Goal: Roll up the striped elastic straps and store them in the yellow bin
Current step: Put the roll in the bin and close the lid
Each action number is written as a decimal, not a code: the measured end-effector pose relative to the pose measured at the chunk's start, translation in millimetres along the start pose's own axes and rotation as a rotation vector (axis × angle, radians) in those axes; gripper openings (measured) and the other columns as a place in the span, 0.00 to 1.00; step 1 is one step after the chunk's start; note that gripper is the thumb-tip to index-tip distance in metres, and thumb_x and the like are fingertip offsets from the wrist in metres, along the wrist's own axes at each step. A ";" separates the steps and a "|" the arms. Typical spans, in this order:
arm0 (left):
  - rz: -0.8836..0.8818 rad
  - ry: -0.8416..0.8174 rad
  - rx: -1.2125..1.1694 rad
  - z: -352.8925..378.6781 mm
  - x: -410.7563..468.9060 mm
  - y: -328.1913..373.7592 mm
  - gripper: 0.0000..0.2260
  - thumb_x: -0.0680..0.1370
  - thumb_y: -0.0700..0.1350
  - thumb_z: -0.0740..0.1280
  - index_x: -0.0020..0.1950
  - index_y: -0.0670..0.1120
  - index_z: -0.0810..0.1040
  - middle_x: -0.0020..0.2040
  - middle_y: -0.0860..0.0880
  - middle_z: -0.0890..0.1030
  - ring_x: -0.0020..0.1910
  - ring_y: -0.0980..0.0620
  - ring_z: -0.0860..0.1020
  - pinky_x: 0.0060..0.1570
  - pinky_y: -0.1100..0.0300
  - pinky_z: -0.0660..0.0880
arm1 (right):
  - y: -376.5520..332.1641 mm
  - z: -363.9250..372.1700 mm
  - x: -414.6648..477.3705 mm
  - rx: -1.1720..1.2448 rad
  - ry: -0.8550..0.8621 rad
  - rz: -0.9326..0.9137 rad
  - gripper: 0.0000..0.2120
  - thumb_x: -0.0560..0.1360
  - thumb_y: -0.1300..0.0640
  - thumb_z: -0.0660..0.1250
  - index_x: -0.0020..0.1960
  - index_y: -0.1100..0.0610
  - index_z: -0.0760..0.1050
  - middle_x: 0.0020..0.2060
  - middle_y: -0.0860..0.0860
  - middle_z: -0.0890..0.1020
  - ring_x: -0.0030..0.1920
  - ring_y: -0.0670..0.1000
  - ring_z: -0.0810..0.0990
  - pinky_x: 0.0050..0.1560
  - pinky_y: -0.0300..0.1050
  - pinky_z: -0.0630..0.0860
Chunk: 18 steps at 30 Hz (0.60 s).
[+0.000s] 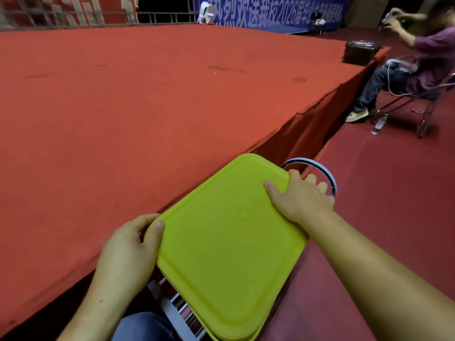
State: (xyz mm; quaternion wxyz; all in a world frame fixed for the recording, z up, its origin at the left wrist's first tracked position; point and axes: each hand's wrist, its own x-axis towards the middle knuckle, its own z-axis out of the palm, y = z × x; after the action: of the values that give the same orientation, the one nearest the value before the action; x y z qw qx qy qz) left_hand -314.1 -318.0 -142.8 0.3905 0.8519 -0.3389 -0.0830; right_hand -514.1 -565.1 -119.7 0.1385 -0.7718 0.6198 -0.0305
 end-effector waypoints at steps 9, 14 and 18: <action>0.026 -0.007 -0.103 16.4 2.5 8.4 0.11 0.84 0.48 0.64 0.64 0.54 0.81 0.48 0.52 0.76 0.52 0.51 0.77 0.53 0.56 0.67 | 11.2 -8.2 10.3 0.043 -0.053 0.051 0.44 0.76 0.22 0.53 0.80 0.51 0.60 0.76 0.61 0.66 0.77 0.66 0.63 0.71 0.66 0.65; 0.055 -0.013 -0.090 13.9 10.0 7.5 0.12 0.84 0.48 0.65 0.65 0.52 0.82 0.48 0.52 0.76 0.52 0.50 0.77 0.54 0.56 0.69 | 11.5 -6.9 9.8 0.046 -0.009 0.045 0.43 0.78 0.23 0.52 0.80 0.54 0.62 0.75 0.62 0.68 0.76 0.67 0.65 0.71 0.67 0.66; 0.058 0.007 -0.089 8.7 7.1 -0.6 0.12 0.83 0.47 0.66 0.65 0.51 0.83 0.50 0.54 0.78 0.54 0.50 0.79 0.57 0.54 0.71 | 4.3 -6.2 5.4 0.031 -0.037 0.054 0.43 0.78 0.23 0.53 0.80 0.52 0.61 0.76 0.61 0.66 0.77 0.66 0.63 0.72 0.66 0.65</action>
State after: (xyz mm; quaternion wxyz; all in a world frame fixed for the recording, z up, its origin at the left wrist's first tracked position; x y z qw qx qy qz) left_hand -312.0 -327.6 -148.2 0.4314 0.8238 -0.3582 -0.0836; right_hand -518.3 -572.2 -115.4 0.1627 -0.7530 0.6373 -0.0222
